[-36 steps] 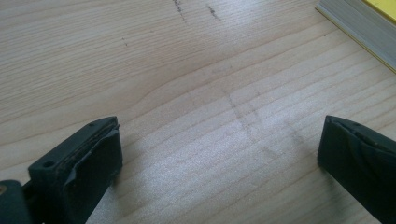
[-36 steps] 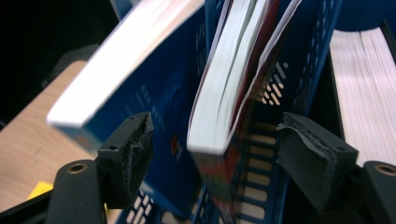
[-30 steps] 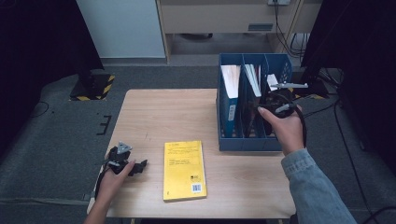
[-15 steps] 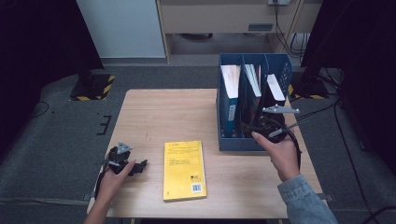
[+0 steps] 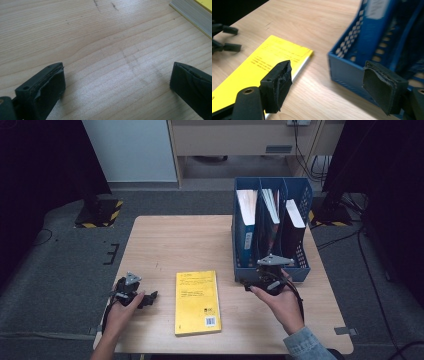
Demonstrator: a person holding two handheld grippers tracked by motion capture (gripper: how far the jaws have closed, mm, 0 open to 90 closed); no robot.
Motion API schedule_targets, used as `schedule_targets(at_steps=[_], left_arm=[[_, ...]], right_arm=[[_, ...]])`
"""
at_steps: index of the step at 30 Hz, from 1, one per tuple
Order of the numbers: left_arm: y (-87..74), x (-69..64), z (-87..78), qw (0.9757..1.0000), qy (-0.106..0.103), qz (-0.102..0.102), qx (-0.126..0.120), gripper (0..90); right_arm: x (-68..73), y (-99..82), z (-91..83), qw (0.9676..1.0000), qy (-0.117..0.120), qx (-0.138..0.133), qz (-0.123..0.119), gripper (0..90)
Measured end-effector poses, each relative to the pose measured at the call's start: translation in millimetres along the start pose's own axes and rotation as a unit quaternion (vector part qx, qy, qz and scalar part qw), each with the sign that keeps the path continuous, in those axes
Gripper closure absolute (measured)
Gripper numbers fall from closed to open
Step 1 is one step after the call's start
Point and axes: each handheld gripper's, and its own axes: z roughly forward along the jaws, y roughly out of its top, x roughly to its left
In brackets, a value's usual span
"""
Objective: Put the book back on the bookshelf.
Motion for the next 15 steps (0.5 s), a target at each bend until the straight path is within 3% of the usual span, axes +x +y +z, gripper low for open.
schedule_targets(at_steps=[7, 15], left_arm=[[-0.1, 0.5, -0.3, 1.0, -0.002, 0.002, 0.0, 0.0], [2.2, -2.0, -5.5, 0.9999, -0.01, 0.011, -0.004, 3.1]], right_arm=[[17.7, -15.1, 23.7, 0.9992, 0.029, 0.022, -0.019, 23.3], [29.1, -25.3, 32.6, 0.9978, 0.042, 0.039, -0.034, 26.9]])
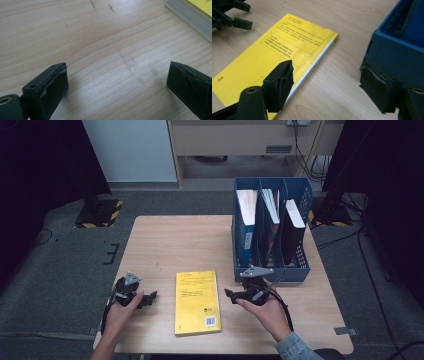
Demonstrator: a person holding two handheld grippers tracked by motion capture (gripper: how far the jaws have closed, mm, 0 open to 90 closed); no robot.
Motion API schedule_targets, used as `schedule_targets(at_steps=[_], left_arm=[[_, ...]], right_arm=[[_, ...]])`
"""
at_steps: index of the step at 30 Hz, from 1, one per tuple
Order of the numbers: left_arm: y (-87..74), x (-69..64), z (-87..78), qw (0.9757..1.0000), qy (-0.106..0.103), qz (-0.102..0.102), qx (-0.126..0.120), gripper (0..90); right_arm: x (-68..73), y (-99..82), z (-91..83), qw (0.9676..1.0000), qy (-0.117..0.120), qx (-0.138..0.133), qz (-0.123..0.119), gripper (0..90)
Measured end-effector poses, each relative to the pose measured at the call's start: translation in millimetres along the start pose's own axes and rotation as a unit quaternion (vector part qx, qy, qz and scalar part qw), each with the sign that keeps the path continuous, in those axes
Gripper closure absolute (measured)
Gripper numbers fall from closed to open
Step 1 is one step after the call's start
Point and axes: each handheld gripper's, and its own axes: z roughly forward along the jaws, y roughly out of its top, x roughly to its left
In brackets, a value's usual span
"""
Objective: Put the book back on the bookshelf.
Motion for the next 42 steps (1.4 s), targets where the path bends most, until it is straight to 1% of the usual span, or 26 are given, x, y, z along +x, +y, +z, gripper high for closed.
schedule_targets(at_steps=[1, 2, 3, 4, 6, 7, 8, 9, 10, 11, 12, 14, 15, 17, 18, 20, 22, 24, 26, 28, 32, 35, 37, 39, 41, 42], left_arm=[[0.5, -0.9, -0.9, 1.0, -0.002, 0.0, -0.002, 3.6], [2.2, -3.5, -3.7, 1.0, -0.008, 0.001, -0.004, 4.0], [2.2, -3.5, -3.7, 1.0, -0.008, 0.001, -0.004, 4.0], [3.1, -5.3, -5.6, 0.9999, -0.011, 0.002, -0.005, 4.2], [4.5, -9.3, -9.5, 0.9996, -0.025, 0.003, -0.01, 4.4], [6.6, -14.4, -14.2, 0.9994, -0.031, 0.01, -0.012, 4.5], [6.6, -14.4, -14.2, 0.9994, -0.031, 0.01, -0.012, 4.8], [9.6, -20.2, -18.3, 0.999, -0.04, 0.008, -0.02, 5.5], [9.6, -20.2, -18.3, 0.999, -0.04, 0.008, -0.02, 5.6], [11.2, -23.8, -19.3, 0.9986, -0.046, 0.004, -0.025, 5.6], [12.9, -27.8, -20.0, 0.9984, -0.05, 0.003, -0.027, 6.4], [16.9, -37.4, -20.6, 0.9978, -0.058, 0.006, -0.031, 7.2], [18.9, -42.7, -20.8, 0.9975, -0.064, 0.009, -0.03, 8.3], [21.6, -54.7, -20.1, 0.9963, -0.076, 0.008, -0.037, 8.7], [22.7, -60.3, -19.7, 0.9955, -0.086, 0.008, -0.039, 11.3], [24.7, -71.4, -17.8, 0.9941, -0.1, 0.027, -0.035, 13.0], [25.1, -79.3, -16.8, 0.9935, -0.103, 0.038, -0.031, 14.7], [23.4, -83.7, -15.2, 0.993, -0.107, 0.041, -0.025, 17.5], [21.9, -87.3, -14.3, 0.993, -0.108, 0.045, -0.019, 18.0], [20.8, -93.3, -14.0, 0.9917, -0.119, 0.046, -0.017, 20.2], [19.4, -99.1, -13.1, 0.9914, -0.119, 0.054, -0.01, 24.0], [18.2, -99.7, -12.0, 0.991, -0.124, 0.049, -0.003, 26.6], [17.7, -99.5, -10.7, 0.9901, -0.134, 0.042, 0.0, 28.1], [16.9, -101.1, -8.5, 0.9893, -0.139, 0.045, 0.007, 30.0], [16.3, -102.8, -5.9, 0.9877, -0.149, 0.046, 0.013, 31.6], [16.0, -103.4, -4.9, 0.9874, -0.151, 0.045, 0.014, 31.8]], right_arm=[[1.7, -1.7, 1.0, 1.0, 0.005, 0.001, 0.005, 27.3], [4.0, -5.3, 3.8, 1.0, 0.008, 0.004, 0.003, 28.7], [4.0, -5.3, 3.8, 1.0, 0.008, 0.004, 0.003, 28.7], [8.3, -10.1, 7.6, 0.9998, 0.015, 0.012, 0.006, 30.2], [12.8, -14.2, 12.6, 0.9995, 0.023, 0.02, 0.001, 31.1], [14.6, -16.0, 15.5, 0.9995, 0.024, 0.021, -0.004, 31.9], [14.6, -16.0, 15.5, 0.9995, 0.024, 0.021, -0.004, 31.9], [19.1, -18.9, 20.7, 0.9992, 0.028, 0.029, -0.003, 33.6], [21.4, -20.2, 23.6, 0.999, 0.031, 0.031, -0.006, 35.0], [21.4, -20.2, 23.6, 0.999, 0.031, 0.031, -0.006, 35.0], [25.6, -23.3, 28.8, 0.9986, 0.036, 0.038, -0.008, 35.9], [27.4, -25.0, 31.8, 0.9985, 0.038, 0.039, -0.007, 37.3], [28.2, -26.7, 33.8, 0.9983, 0.039, 0.041, -0.013, 38.4], [28.9, -29.0, 37.1, 0.9982, 0.041, 0.043, -0.009, 38.5], [29.7, -30.5, 38.9, 0.9978, 0.049, 0.044, -0.007, 38.5], [30.6, -30.9, 39.2, 0.9977, 0.049, 0.046, -0.003, 38.2], [30.7, -31.7, 39.7, 0.9975, 0.054, 0.047, 0.002, 37.8], [32.8, -33.4, 41.8, 0.9972, 0.057, 0.049, -0.006, 37.4], [34.6, -33.9, 42.5, 0.9969, 0.058, 0.052, -0.002, 37.1], [38.4, -35.7, 46.1, 0.9964, 0.061, 0.059, -0.009, 35.7], [43.3, -38.6, 50.3, 0.995, 0.068, 0.071, -0.016, 34.2], [45.3, -40.1, 52.6, 0.9944, 0.073, 0.075, -0.011, 33.1], [45.7, -40.2, 52.9, 0.9944, 0.074, 0.074, -0.013, 33.0], [46.4, -40.7, 53.6, 0.9939, 0.08, 0.075, -0.01, 32.8], [47.7, -41.2, 54.4, 0.9935, 0.084, 0.077, -0.006, 31.1], [48.6, -41.6, 54.7, 0.9935, 0.084, 0.076, -0.012, 30.7]])
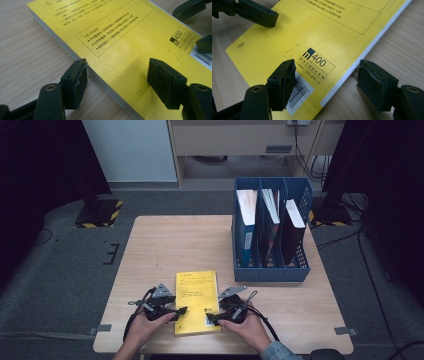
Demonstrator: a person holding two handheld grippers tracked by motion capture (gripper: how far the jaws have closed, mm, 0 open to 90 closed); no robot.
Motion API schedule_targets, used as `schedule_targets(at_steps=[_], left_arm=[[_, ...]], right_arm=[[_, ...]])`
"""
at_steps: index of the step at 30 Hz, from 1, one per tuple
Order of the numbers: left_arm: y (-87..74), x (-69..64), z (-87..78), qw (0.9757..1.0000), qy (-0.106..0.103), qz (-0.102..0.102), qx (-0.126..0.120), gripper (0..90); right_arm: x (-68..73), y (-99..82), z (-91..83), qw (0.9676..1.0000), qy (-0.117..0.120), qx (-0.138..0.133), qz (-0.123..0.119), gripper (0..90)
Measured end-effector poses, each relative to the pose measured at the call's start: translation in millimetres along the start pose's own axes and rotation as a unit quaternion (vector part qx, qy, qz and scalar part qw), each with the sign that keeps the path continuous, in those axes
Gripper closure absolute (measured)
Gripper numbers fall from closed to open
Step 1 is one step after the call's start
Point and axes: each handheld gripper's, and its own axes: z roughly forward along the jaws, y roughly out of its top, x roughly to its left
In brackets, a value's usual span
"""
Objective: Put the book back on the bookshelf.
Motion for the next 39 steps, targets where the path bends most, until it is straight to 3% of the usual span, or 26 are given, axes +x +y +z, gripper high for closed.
schedule_targets(at_steps=[10, 14, 23, 26, 29, 35, 39], left_arm=[[2.0, 6.9, 4.1, 0.9999, -0.004, -0.008, -0.007, 32.5], [2.7, 13.4, 6.7, 0.9996, -0.011, -0.02, -0.014, 32.7], [6.6, 20.8, 11.8, 0.9995, -0.015, -0.02, -0.02, 32.8], [7.6, 22.1, 13.8, 0.9995, -0.018, -0.02, -0.017, 29.1], [8.3, 24.8, 17.1, 0.9994, -0.022, -0.023, -0.011, 18.4], [14.9, 24.5, 22.7, 0.9993, -0.033, -0.017, -0.001, 14.0], [18.4, 23.9, 22.2, 0.9994, -0.024, -0.025, 0.009, 15.4]], right_arm=[[4.2, -2.2, -1.5, 0.9999, -0.008, -0.003, -0.008, 32.3], [5.1, -3.1, -1.7, 0.9999, -0.01, -0.005, -0.004, 32.3], [9.9, -5.6, -2.3, 0.9999, -0.008, -0.005, -0.006, 31.9], [9.9, -5.5, -2.0, 1.0, -0.005, -0.004, -0.005, 30.3], [11.0, -5.5, -0.1, 0.9999, -0.005, -0.005, -0.008, 24.8], [9.3, -6.2, 1.6, 1.0, 0.001, -0.005, -0.007, 22.3], [9.9, -7.0, 1.8, 1.0, 0.0, -0.007, -0.007, 21.6]])
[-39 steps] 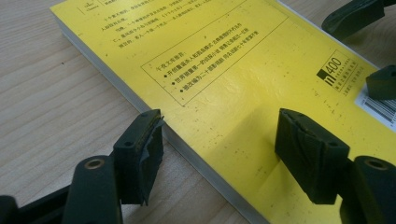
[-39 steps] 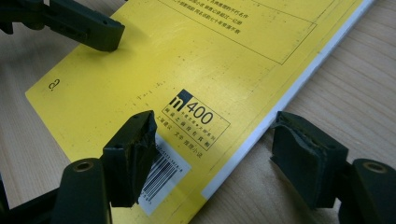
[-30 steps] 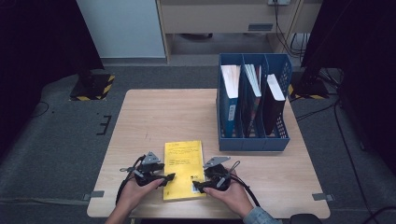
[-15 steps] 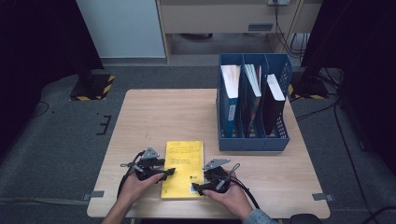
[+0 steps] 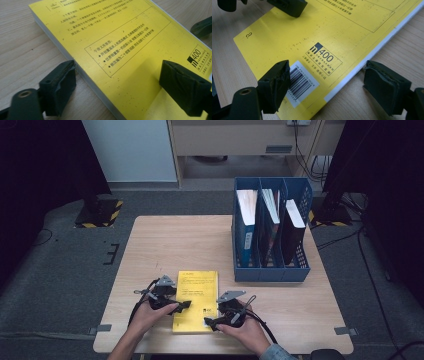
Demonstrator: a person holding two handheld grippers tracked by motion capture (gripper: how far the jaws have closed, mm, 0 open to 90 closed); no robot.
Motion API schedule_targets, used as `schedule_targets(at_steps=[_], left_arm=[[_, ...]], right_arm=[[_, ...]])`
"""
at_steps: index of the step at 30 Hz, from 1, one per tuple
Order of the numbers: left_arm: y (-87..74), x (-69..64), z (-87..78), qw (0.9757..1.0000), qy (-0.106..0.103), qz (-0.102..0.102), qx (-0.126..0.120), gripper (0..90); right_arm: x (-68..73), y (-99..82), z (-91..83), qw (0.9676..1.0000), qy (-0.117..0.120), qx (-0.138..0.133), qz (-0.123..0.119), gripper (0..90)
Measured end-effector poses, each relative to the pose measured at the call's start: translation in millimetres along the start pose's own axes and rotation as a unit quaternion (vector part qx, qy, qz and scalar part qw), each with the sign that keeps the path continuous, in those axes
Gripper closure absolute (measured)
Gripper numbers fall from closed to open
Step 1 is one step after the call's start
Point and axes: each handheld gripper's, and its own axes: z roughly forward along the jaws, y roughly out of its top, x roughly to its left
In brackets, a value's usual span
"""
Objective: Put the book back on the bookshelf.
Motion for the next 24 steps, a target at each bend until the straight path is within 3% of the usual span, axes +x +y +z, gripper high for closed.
schedule_targets(at_steps=[4, 8, 10, 11, 12, 14, 16, 24], left_arm=[[1.3, -0.4, -2.8, 0.9999, 0.009, -0.009, -0.005, 22.5], [2.2, -1.2, -9.6, 0.9996, 0.002, -0.015, -0.024, 26.4], [2.1, -2.3, -13.5, 0.9989, -0.026, -0.022, -0.033, 34.0], [1.1, -5.2, -14.0, 0.9979, -0.048, -0.028, -0.032, 34.0], [0.2, -9.5, -13.7, 0.998, -0.054, -0.021, -0.027, 33.3], [-0.8, -18.0, -13.0, 0.9992, -0.036, 0.015, -0.008, 32.1], [0.1, -19.0, -13.0, 0.999, -0.041, 0.007, -0.013, 29.1], [18.4, -10.9, -5.8, 0.999, -0.042, 0.005, -0.016, 35.1]], right_arm=[[0.0, -0.2, -0.1, 1.0, 0.0, 0.0, 0.0, 21.5], [-0.1, -0.3, 0.3, 1.0, 0.001, -0.003, 0.001, 21.5], [-0.8, -0.7, 0.1, 1.0, 0.002, -0.003, -0.004, 21.5], [-0.8, -0.7, 0.1, 1.0, 0.002, -0.003, -0.004, 21.5], [-0.8, -0.7, 0.1, 1.0, 0.002, -0.003, -0.003, 21.5], [-1.2, -0.9, 0.1, 1.0, 0.003, -0.004, -0.004, 21.5], [-1.3, -1.0, 0.0, 1.0, 0.004, -0.004, -0.003, 21.5], [-2.0, -1.1, 0.1, 1.0, 0.007, -0.004, -0.002, 20.9]])
